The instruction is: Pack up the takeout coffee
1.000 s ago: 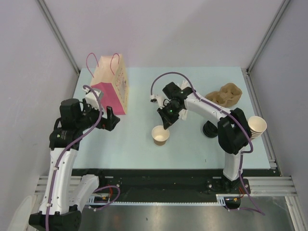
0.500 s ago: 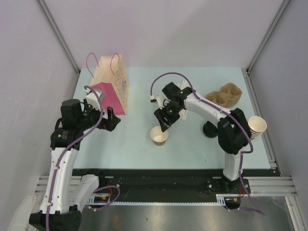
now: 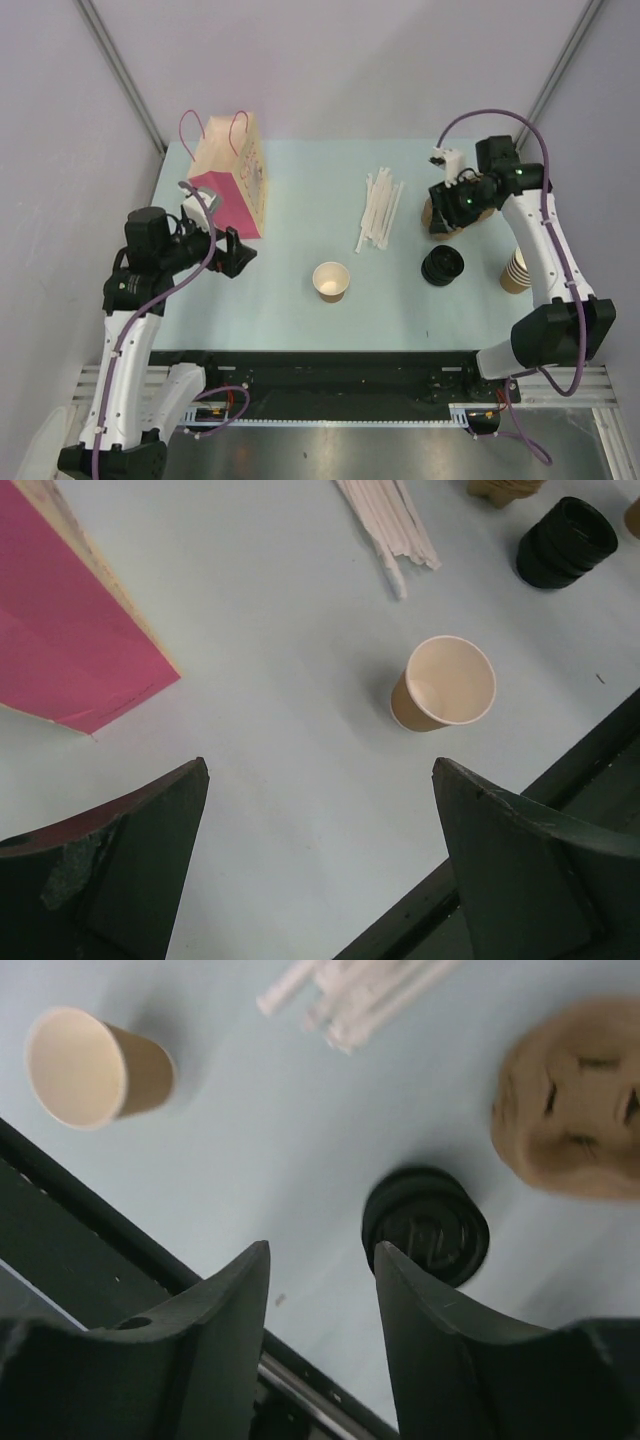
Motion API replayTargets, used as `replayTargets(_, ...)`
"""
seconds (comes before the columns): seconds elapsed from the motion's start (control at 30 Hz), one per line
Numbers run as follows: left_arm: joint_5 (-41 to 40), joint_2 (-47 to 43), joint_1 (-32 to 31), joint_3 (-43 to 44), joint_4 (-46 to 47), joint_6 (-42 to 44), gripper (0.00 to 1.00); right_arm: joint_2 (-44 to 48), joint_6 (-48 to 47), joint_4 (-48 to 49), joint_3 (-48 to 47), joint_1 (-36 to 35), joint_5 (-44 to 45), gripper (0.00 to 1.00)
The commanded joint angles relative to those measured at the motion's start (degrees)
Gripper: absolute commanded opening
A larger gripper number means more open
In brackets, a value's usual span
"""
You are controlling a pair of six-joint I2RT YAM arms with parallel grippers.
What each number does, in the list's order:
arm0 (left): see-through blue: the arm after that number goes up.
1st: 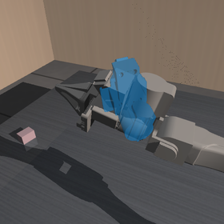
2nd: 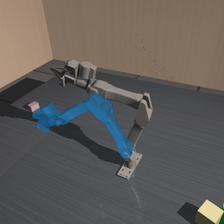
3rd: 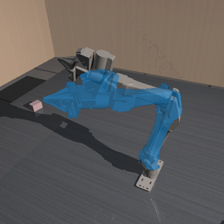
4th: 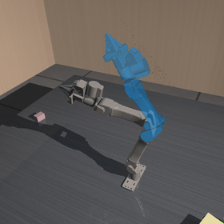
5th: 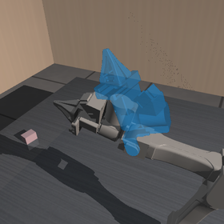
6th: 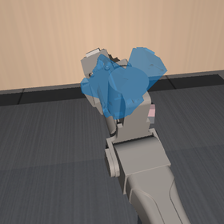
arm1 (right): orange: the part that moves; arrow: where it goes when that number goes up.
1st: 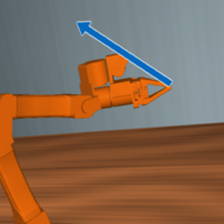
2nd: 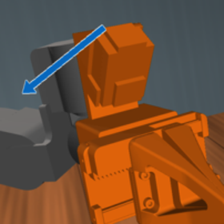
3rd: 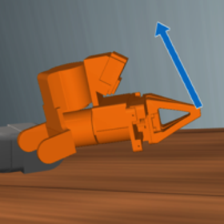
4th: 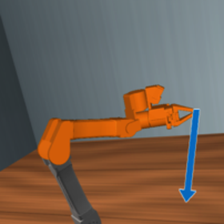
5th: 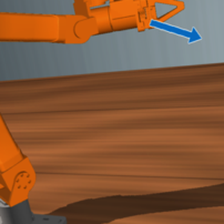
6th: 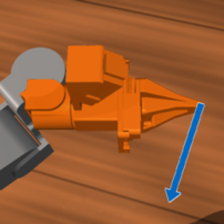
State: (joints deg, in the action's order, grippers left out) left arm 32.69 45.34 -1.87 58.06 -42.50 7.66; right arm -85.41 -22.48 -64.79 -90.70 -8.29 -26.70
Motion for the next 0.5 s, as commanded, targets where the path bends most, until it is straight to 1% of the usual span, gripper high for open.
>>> replayTargets(0.0, 3.88, -0.26, -3.22, -0.75, 1.81, 2.70, 0.99, 3.14, -6.43, -6.13, 6.04, 4.95, 3.31, 0.47)
replayTargets(0.13, 2.82, 1.32, -6.91, -1.64, 2.86, 3.59, 1.00, 2.26, -6.79, -6.31, 8.51, 6.45, 4.37, 0.45)
replayTargets(0.47, 2.21, 3.44, -9.64, -2.08, 5.06, 3.59, 0.99, -1.96, -4.24, -0.25, 14.93, 6.10, 5.34, 0.44)
